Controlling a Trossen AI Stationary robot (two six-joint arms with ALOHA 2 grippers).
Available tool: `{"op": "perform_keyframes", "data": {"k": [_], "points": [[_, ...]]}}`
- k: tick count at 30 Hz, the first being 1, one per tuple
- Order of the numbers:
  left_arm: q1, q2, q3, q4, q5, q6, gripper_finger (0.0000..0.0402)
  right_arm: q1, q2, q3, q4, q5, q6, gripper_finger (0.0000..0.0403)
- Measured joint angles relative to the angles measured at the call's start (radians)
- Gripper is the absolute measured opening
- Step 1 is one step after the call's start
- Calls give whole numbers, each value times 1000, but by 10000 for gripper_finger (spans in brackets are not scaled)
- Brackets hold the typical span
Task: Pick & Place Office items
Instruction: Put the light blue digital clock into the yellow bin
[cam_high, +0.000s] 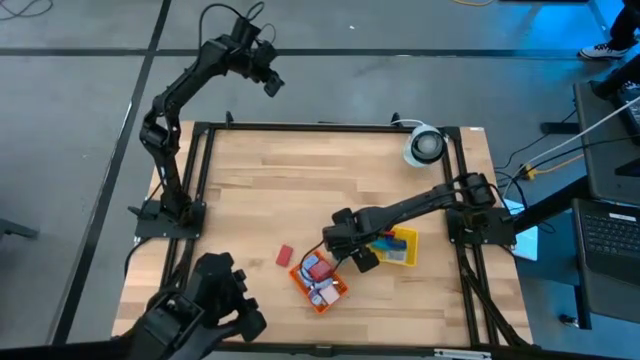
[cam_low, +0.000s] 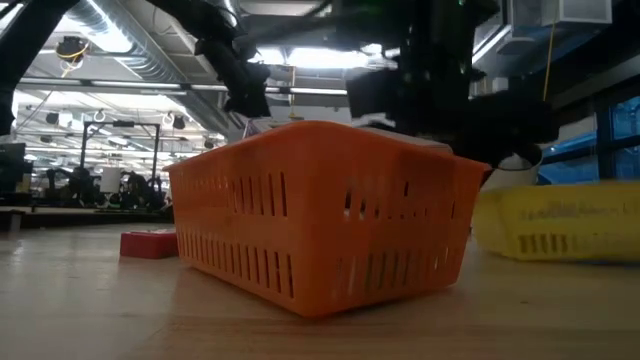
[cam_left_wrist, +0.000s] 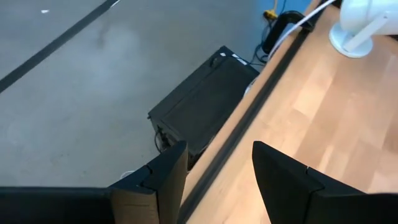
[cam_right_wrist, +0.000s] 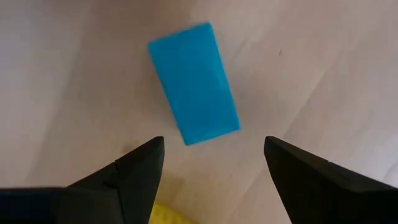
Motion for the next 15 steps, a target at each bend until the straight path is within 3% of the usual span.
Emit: {"op": "perform_keyframes", "data": {"k": [15], "points": [[0,-3,-4,0,-29,-3,177,0,0,-19,110,-60,16,284]]}}
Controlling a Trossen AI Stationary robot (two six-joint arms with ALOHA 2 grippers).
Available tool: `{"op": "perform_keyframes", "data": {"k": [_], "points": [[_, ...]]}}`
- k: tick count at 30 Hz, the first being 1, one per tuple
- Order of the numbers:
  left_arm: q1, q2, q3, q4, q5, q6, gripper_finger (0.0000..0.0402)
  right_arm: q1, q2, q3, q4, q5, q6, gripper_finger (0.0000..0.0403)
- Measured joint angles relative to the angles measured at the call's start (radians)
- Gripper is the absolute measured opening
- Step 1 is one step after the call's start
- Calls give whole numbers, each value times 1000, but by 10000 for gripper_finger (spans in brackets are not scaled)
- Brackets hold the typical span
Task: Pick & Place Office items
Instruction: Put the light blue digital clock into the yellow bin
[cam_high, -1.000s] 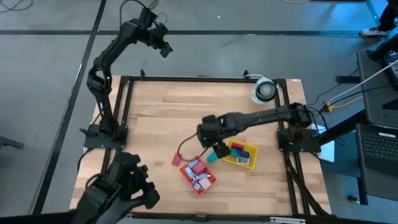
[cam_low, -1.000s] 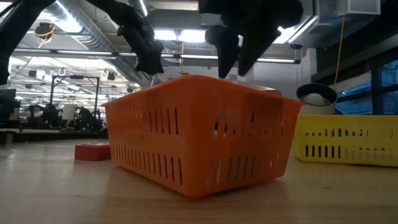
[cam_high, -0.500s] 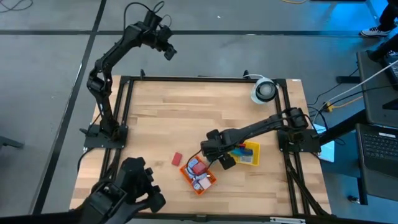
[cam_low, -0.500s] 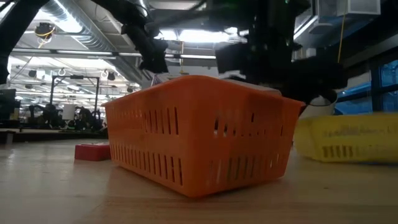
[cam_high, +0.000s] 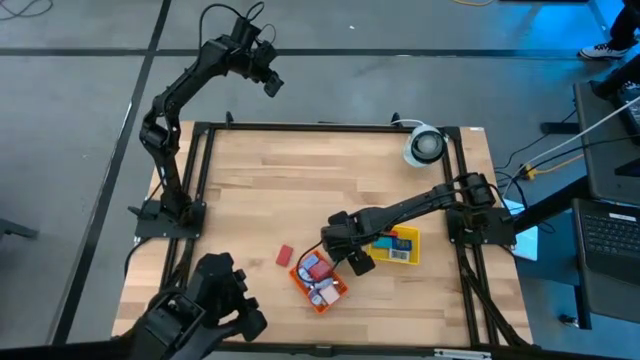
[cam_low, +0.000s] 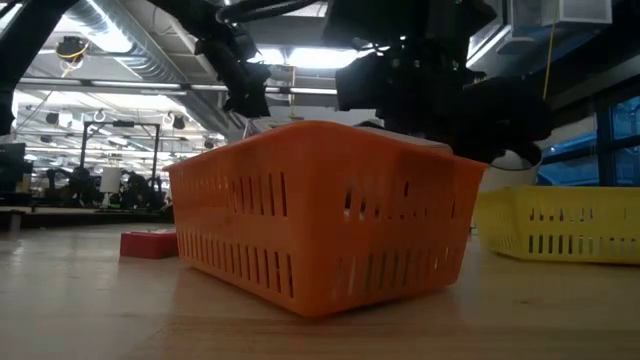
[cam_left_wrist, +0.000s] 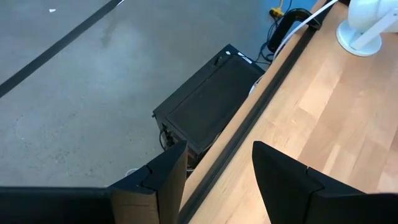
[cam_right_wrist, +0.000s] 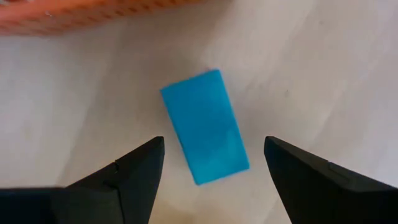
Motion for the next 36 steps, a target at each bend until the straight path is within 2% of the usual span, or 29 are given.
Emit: {"op": "perform_keyframes", "data": {"k": [3,12,19,25,29,36], "points": [[0,0,0,0,0,0,177,0,3,0,14,-32,8,284],[0,0,0,-2,0,0,177,-7,6,-3,56,-32,11,284],[-8,0,0,-3,-4,0,177,-9,6,-74,95,-30,37,284],[-8,0,0,2,-7,0,178,-28,6,-81,109,-20,40,281],[-8,0,0,2,-7,0,177,-39,6,-81,121,-15,45,252],[-8,0,0,3,-7,0,178,-60,6,-81,126,-20,63,148]]}}
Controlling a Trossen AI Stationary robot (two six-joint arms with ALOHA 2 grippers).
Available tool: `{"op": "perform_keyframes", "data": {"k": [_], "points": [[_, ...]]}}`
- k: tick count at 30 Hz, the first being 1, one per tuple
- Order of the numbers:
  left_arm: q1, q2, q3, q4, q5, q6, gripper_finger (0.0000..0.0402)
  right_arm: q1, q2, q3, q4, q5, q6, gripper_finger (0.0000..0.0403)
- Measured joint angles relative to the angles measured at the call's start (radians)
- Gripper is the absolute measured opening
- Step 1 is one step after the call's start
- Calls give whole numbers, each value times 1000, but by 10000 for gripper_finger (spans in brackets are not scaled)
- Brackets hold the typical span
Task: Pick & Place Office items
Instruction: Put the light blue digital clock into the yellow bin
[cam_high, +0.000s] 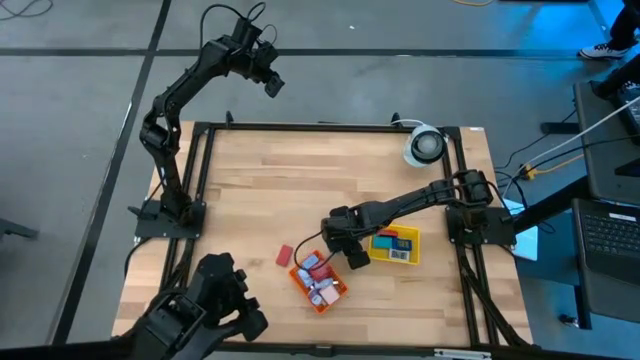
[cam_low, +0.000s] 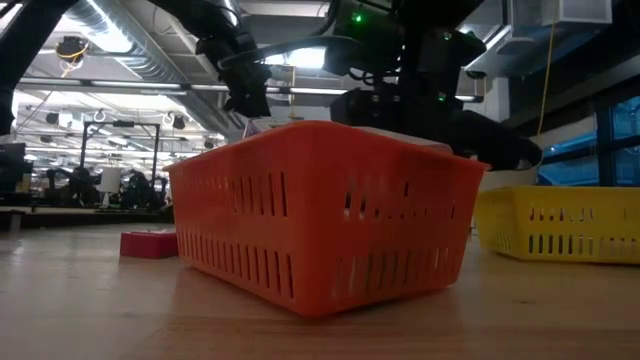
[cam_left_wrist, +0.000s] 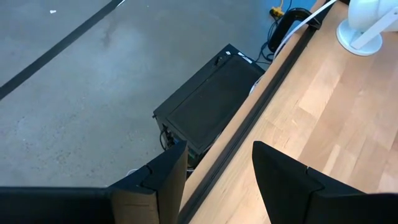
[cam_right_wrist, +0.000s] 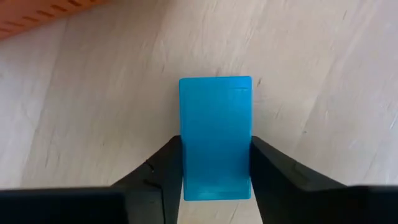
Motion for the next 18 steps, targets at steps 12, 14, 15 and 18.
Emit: {"op": "perform_keyframes", "data": {"k": [12,14,15,18], "points": [[0,0,0,5,0,0,177,-46,1,27,31,-28,73,148],[0,0,0,5,0,0,177,-65,1,67,14,-46,83,148],[0,0,0,5,0,-1,177,-75,1,94,-10,-47,84,148],[0,0,0,5,0,-4,177,-109,1,211,-106,-46,74,148]]}}
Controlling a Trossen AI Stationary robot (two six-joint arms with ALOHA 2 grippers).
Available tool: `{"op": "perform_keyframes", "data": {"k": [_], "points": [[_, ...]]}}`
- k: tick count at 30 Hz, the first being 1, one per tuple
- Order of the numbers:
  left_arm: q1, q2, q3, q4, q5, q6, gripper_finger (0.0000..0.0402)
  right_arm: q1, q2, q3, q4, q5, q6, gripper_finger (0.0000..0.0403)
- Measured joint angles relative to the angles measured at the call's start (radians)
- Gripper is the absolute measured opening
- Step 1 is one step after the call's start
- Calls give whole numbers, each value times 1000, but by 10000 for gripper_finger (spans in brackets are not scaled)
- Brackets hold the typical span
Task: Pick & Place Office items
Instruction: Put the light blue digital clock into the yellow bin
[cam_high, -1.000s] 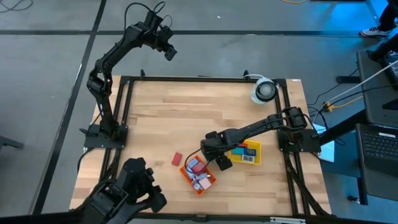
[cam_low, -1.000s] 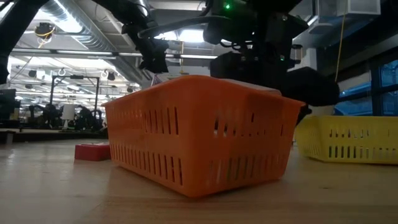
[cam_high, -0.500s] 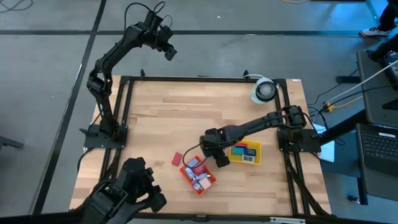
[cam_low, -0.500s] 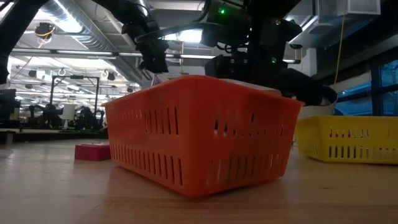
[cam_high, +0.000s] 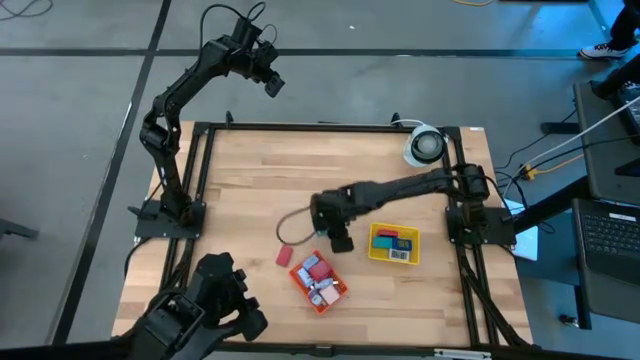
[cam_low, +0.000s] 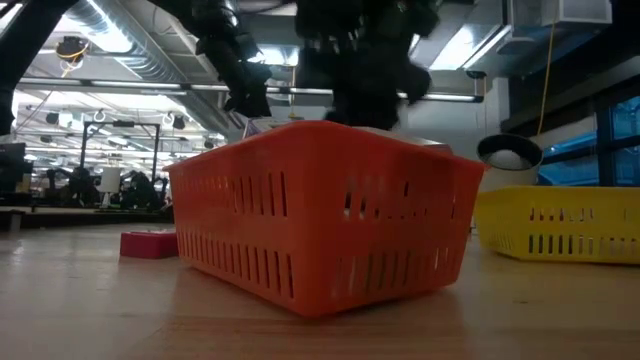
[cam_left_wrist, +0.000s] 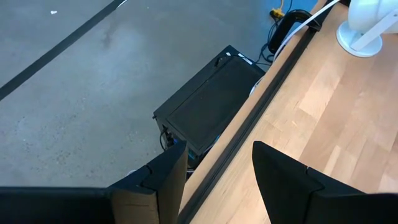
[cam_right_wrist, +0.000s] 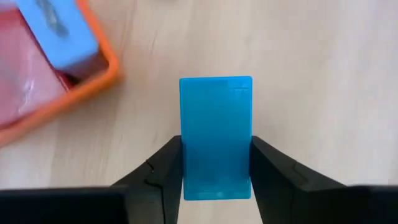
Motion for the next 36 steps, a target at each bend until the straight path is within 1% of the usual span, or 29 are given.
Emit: {"op": "perform_keyframes", "data": {"k": [3,6,11,13,17,21,25,28,32,34,36], "points": [[0,0,0,0,0,0,178,-34,0,116,-153,-14,-19,148],[1,0,0,0,0,0,177,-53,-4,175,-332,-42,-1,148],[9,0,0,8,0,-1,177,-44,-53,161,-570,-77,31,148],[12,0,0,7,0,-1,177,-37,-81,142,-625,-84,59,148],[15,0,0,7,13,-2,177,-18,-164,57,-630,-147,149,148],[15,0,0,7,14,-1,177,12,-230,-79,-627,-168,214,148],[15,0,0,7,14,3,177,44,-288,-242,-549,-207,285,148],[15,0,0,7,15,3,177,59,-310,-331,-496,-206,302,148],[15,0,0,6,15,4,177,54,-311,-359,-465,-173,318,152],[15,0,0,6,15,4,177,54,-312,-359,-447,-170,312,169],[15,0,0,6,15,4,177,56,-312,-359,-444,-174,299,194]]}}
